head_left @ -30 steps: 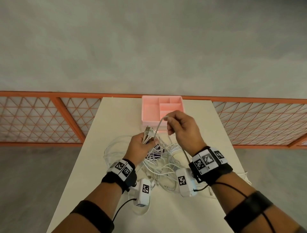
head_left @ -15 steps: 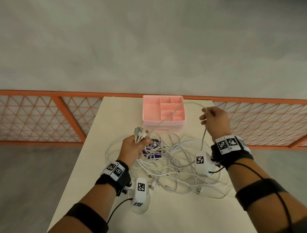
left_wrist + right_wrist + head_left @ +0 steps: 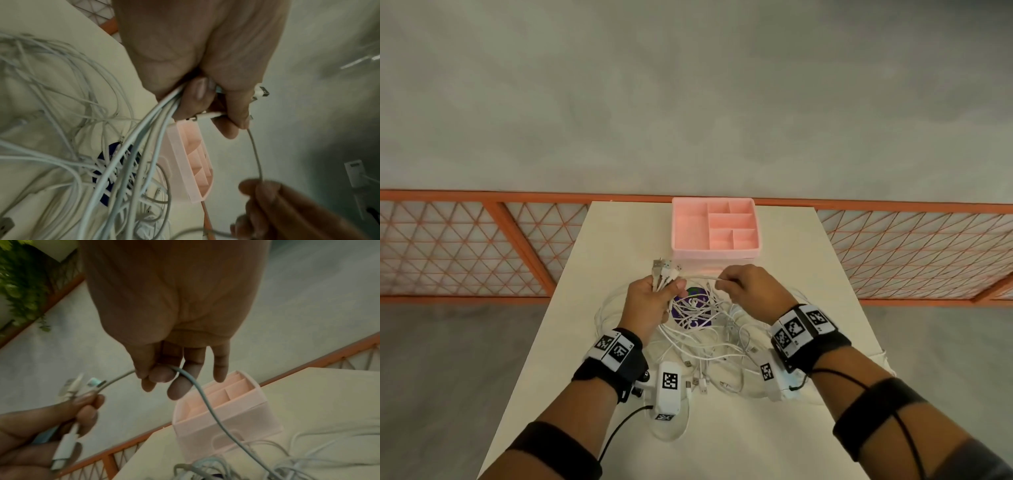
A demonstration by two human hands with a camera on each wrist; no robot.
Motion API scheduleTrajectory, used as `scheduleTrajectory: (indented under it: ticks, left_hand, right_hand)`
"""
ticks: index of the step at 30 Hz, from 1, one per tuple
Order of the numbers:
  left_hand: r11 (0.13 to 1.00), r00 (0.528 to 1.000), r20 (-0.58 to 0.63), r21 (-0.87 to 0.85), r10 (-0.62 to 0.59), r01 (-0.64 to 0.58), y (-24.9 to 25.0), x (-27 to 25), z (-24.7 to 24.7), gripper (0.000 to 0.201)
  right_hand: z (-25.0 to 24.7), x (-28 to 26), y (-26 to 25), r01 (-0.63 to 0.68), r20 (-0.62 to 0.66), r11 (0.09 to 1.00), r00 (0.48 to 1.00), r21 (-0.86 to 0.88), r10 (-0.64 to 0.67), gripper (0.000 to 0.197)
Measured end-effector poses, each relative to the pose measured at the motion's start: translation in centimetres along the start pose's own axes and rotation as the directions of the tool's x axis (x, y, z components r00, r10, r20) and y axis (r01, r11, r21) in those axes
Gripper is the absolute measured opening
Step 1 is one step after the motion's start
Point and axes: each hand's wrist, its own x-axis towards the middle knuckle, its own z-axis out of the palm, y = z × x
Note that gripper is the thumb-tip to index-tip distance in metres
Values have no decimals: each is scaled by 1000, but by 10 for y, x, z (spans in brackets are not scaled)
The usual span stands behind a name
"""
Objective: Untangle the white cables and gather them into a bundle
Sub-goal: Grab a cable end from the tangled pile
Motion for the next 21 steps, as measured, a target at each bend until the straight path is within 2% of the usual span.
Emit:
scheduleTrajectory:
  ticks: [5, 7, 10, 11, 13, 15, 16, 18, 21]
  left_hand:
    - [996, 993, -121, -85, -12, 1, -4, 3, -8, 6]
    - [985, 978, -204, -172, -47, 11, -5, 5, -14, 7]
    - [979, 948, -307, -203, -80, 17, -9, 9, -27, 7]
    - [981, 937, -338, -190, -89, 25, -12, 11, -31, 7]
    - [987, 912, -392, -144, -123, 71, -18, 13, -37, 8]
    - [992, 901, -415, -28, -123, 123, -24, 13, -38, 11]
    - [991, 908, -410, 62, -87, 123, -25, 11, -36, 12]
    - [973, 927, -373, 226, 47, 41, -22, 7, -27, 10]
    - [924, 927, -287, 360, 242, -129, -6, -3, -4, 15]
  right_hand:
    - [-9, -7, 30, -63, -60, 992, 997, -107, 57, 16]
    - [-12, -15, 53, -188, -107, 971, 979, -149, 173, 14]
    - [-17, -35, 97, -431, -126, 885, 902, -178, 413, 15]
    - [-18, -42, 111, -494, -119, 857, 869, -144, 481, 16]
    - [-23, -55, 129, -583, -84, 811, 807, 50, 585, 17]
    - [-29, -63, 135, -602, -89, 755, 764, 259, 639, 19]
    - [-33, -64, 134, -581, -127, 746, 755, 325, 643, 20]
    - [-41, -60, 123, -512, -235, 791, 768, 334, 596, 19]
    - [-51, -47, 91, -402, -358, 905, 831, 140, 425, 22]
